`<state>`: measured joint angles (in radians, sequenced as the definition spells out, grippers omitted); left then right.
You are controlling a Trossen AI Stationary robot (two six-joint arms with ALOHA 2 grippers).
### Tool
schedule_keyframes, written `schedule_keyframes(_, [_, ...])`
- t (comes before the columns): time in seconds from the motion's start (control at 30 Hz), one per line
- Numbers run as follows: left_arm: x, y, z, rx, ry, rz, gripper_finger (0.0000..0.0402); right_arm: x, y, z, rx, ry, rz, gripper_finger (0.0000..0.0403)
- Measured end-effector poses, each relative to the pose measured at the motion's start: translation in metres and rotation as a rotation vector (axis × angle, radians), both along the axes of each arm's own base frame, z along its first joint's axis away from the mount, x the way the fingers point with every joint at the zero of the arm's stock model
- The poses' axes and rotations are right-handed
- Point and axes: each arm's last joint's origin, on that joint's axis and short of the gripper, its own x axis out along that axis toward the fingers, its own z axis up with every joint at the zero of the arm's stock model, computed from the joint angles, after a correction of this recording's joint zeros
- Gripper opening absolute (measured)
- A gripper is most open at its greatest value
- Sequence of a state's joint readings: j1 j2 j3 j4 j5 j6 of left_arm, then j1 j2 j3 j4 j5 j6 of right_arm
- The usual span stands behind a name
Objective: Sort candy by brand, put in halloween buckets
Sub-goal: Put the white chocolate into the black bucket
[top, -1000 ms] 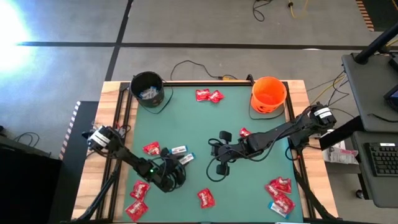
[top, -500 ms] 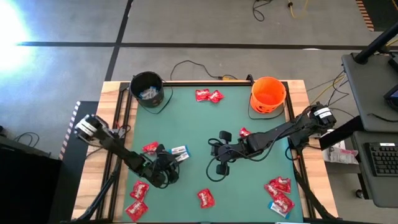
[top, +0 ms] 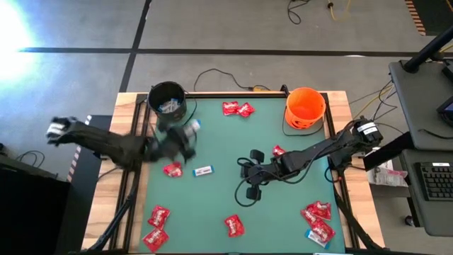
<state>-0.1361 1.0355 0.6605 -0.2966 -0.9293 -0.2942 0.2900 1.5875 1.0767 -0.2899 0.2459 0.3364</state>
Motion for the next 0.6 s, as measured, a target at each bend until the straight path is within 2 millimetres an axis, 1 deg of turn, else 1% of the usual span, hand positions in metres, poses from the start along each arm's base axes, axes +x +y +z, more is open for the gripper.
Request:
schedule_keyframes(0.13, [-0.023, 0.061, 0.034, 0.036, 0.022, 0.252, 0.0092, -0.003, 0.004, -0.002, 0.053, 0.040, 0.011, 0.0013])
schedule_keyframes(0.2, [-0.036, 0.089, 0.042, -0.005, 0.035, 0.344, 0.0092, -0.005, 0.006, -0.003, 0.079, 0.062, 0.009, 0.0013])
schedule_keyframes(0.23, [-0.043, 0.103, 0.043, -0.048, 0.034, 0.377, 0.0092, -0.007, 0.007, -0.004, 0.083, 0.073, 0.007, 0.0013])
schedule_keyframes(0.3, [-0.056, 0.130, 0.039, -0.164, 0.021, 0.413, 0.0092, -0.009, 0.010, -0.005, 0.091, 0.091, -0.001, 0.0013])
schedule_keyframes(0.4, [-0.071, 0.163, 0.021, -0.345, 0.008, 0.432, 0.0092, -0.011, 0.013, -0.006, 0.101, 0.100, -0.008, 0.0013])
schedule_keyframes(0.5, [-0.079, 0.186, -0.002, -0.466, 0.053, 0.462, 0.0092, -0.012, 0.013, -0.006, 0.105, 0.110, -0.015, 0.0013])
schedule_keyframes(0.6, [-0.080, 0.200, -0.020, -0.521, 0.124, 0.483, 0.0092, -0.012, 0.013, -0.006, 0.123, 0.112, -0.039, 0.0013])
